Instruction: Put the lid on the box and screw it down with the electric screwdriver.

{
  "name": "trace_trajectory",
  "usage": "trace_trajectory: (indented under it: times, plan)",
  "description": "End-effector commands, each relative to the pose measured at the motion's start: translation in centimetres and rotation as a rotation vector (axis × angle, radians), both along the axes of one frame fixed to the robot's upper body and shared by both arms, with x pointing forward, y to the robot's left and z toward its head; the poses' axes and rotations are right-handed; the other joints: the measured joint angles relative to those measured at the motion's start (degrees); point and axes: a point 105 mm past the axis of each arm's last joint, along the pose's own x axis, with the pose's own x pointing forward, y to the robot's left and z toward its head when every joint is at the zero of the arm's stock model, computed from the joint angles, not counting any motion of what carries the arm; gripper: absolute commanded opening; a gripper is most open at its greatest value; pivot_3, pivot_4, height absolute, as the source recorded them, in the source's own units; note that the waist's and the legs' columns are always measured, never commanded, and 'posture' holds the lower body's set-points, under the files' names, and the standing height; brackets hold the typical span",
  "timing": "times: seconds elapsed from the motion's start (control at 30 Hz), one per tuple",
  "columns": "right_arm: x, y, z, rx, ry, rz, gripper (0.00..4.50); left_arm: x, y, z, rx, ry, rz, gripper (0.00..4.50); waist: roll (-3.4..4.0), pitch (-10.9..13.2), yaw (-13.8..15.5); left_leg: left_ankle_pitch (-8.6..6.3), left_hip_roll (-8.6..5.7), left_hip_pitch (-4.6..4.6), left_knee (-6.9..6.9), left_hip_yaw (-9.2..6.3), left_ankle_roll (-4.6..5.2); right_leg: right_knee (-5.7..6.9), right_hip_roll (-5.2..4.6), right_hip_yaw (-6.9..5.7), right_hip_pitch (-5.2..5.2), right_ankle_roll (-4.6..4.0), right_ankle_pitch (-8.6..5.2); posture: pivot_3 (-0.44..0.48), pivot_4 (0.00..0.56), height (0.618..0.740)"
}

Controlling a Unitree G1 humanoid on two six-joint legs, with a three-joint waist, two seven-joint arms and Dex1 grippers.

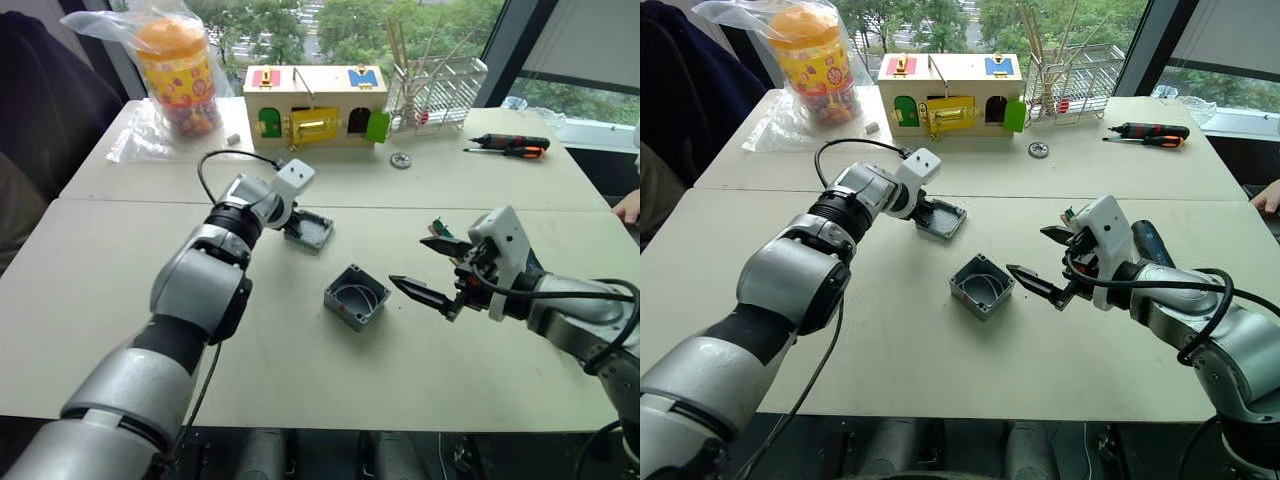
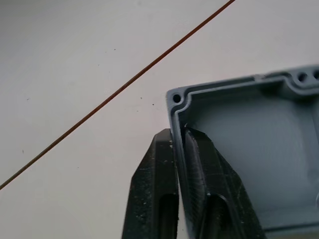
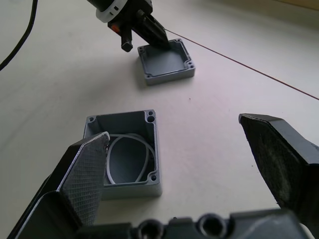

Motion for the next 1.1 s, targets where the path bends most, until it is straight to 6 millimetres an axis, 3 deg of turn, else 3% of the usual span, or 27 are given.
trace_trajectory:
  times: [0.03,0.2,0.37,0.5,0.63,0.83,1.1]
  plan:
    - [-0.1,-0.2,1.1,0.002,-0.055,-0.005,4.5,-0.1,-0.1,-0.1,0.009,0.004,0.004,0.02,0.0,0.0,-0.02,0.0,0.0,0.0,0.0,0.0,0.0,0.0,0.0,0.0,0.0,0.0,0.0,0.0,0.15,0.705]
    - [0.7,-1.0,1.9,0.034,-0.073,-0.04,4.5,0.7,0.4,1.5,-0.016,-0.076,0.021,0.02,-0.01,0.0,-0.11,0.0,0.0,0.0,0.01,0.0,0.0,0.0,0.0,0.0,0.0,0.0,0.0,0.0,0.15,0.705]
    - [2.7,-1.6,5.0,0.259,-0.152,-0.113,4.5,1.6,-0.1,4.9,-0.19,-0.245,-0.022,0.02,-0.01,0.01,-0.35,0.01,0.02,0.0,-0.02,-0.01,-0.02,0.03,0.01,0.0,-0.06,0.0,0.0,0.0,0.15,0.705]
    - [4.9,-1.1,6.2,0.438,-0.128,-0.156,4.5,1.3,-0.7,8.1,-0.398,-0.384,-0.054,0.02,0.0,0.01,-0.44,0.04,0.03,-0.02,-0.09,-0.01,-0.06,0.04,0.01,0.0,-0.11,0.0,0.0,0.0,0.15,0.705]
    - [6.4,0.8,6.6,0.573,-0.072,-0.113,4.5,-0.2,-1.8,10.3,-0.553,-0.477,-0.123,0.02,0.02,0.0,-0.2,0.04,0.02,-0.03,-0.08,0.02,-0.07,0.04,0.0,0.0,-0.11,-0.01,0.0,0.0,0.15,0.705]
    - [8.4,3.1,5.4,0.634,0.013,-0.095,4.5,-2.9,-3.6,12.0,-0.69,-0.556,-0.177,0.02,0.03,-0.01,-0.46,0.06,0.02,-0.02,-0.07,0.01,-0.1,0.07,0.01,0.0,-0.09,-0.01,0.0,0.0,0.15,0.705]
    - [8.8,3.5,5.2,0.668,0.052,-0.076,4.5,-4.4,-4.4,11.8,-0.734,-0.549,-0.19,0.02,0.05,-0.02,-1.15,0.06,0.02,-0.02,-0.09,-0.01,-0.1,0.07,0.01,0.0,-0.09,-0.01,0.0,0.0,0.15,0.705]
